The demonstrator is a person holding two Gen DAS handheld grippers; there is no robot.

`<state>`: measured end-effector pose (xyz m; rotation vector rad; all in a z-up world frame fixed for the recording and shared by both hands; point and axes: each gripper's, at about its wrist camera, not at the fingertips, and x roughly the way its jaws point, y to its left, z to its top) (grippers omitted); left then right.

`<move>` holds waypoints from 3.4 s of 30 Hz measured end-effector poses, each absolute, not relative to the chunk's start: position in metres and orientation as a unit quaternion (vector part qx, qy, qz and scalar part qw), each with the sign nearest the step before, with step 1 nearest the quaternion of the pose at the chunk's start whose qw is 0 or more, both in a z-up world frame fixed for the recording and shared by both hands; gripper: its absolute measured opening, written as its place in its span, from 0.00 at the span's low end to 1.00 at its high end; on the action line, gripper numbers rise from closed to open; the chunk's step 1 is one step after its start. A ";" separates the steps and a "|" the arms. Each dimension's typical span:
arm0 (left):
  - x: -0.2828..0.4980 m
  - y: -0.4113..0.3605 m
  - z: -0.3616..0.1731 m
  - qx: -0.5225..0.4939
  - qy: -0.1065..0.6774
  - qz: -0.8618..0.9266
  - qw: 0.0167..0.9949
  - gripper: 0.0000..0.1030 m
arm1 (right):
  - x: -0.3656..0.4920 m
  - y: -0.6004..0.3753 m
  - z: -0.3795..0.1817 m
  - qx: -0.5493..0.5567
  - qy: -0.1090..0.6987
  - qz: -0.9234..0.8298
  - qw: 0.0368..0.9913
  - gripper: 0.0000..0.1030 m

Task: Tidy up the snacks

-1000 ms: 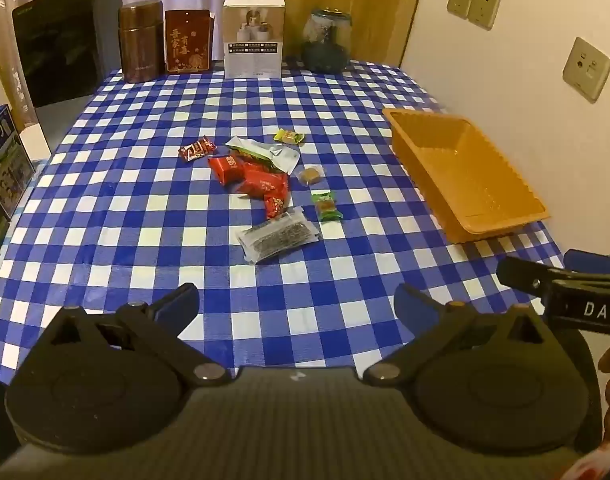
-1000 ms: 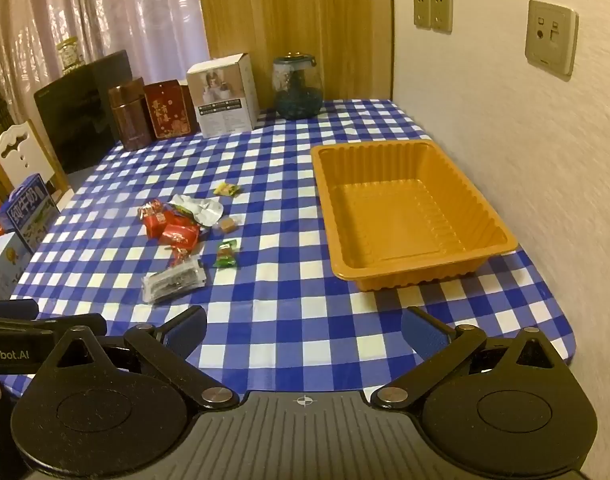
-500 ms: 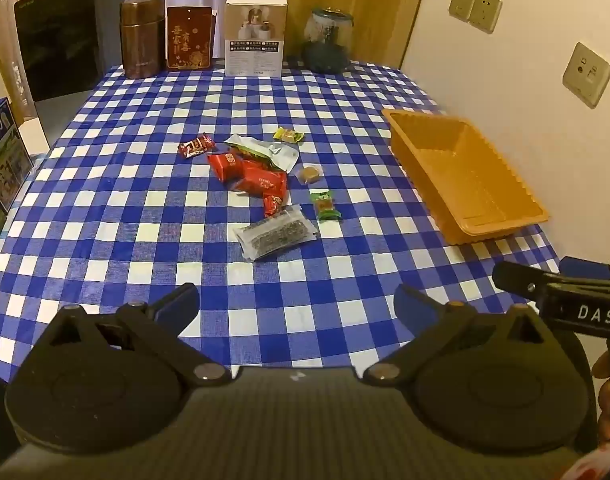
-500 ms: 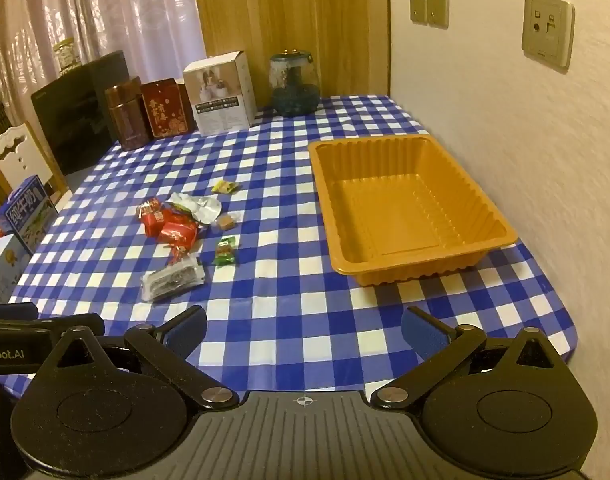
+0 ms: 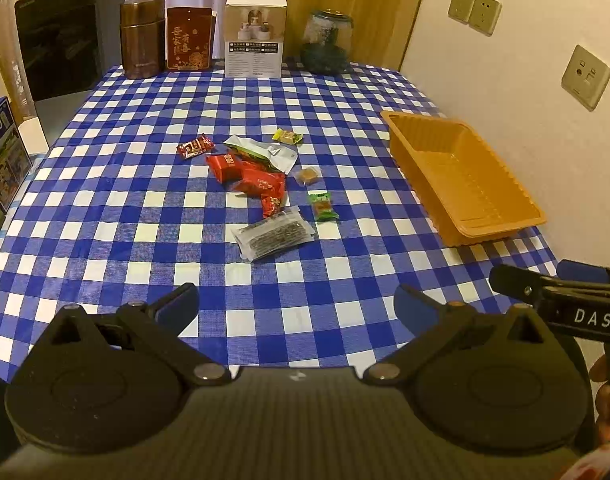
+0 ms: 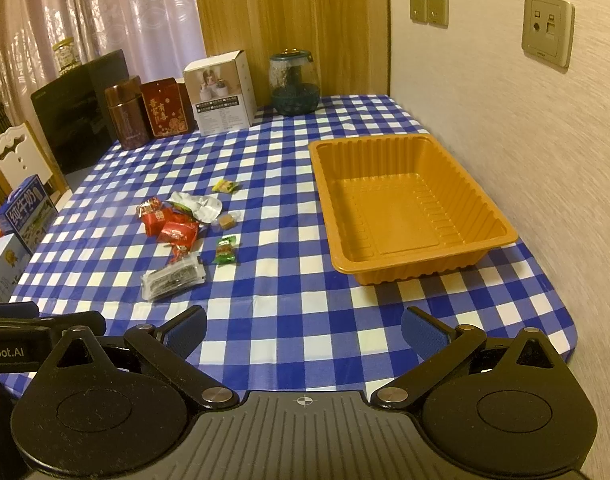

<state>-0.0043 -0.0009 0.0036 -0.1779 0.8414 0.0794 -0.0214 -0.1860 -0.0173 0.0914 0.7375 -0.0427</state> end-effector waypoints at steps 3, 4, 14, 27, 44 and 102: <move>-0.005 -0.001 0.003 -0.087 0.407 0.038 0.908 1.00 | -0.021 -0.186 -0.017 0.044 0.360 -0.021 0.932 1.00; -0.005 -0.001 0.003 -0.086 0.407 0.038 0.908 1.00 | -0.021 -0.186 -0.017 0.045 0.361 -0.021 0.931 1.00; -0.005 -0.001 0.002 -0.086 0.407 0.038 0.908 1.00 | -0.021 -0.186 -0.016 0.046 0.361 -0.021 0.931 1.00; -0.004 0.000 0.003 -0.088 0.407 0.038 0.908 1.00 | -0.022 -0.187 -0.016 0.047 0.360 -0.022 0.931 1.00; -0.005 0.000 0.003 -0.089 0.407 0.037 0.908 1.00 | -0.022 -0.188 -0.016 0.048 0.360 -0.023 0.932 1.00; 0.067 0.050 -0.053 -0.024 0.423 -0.037 0.905 0.88 | 0.040 -0.171 -0.060 0.091 0.390 0.012 0.916 0.99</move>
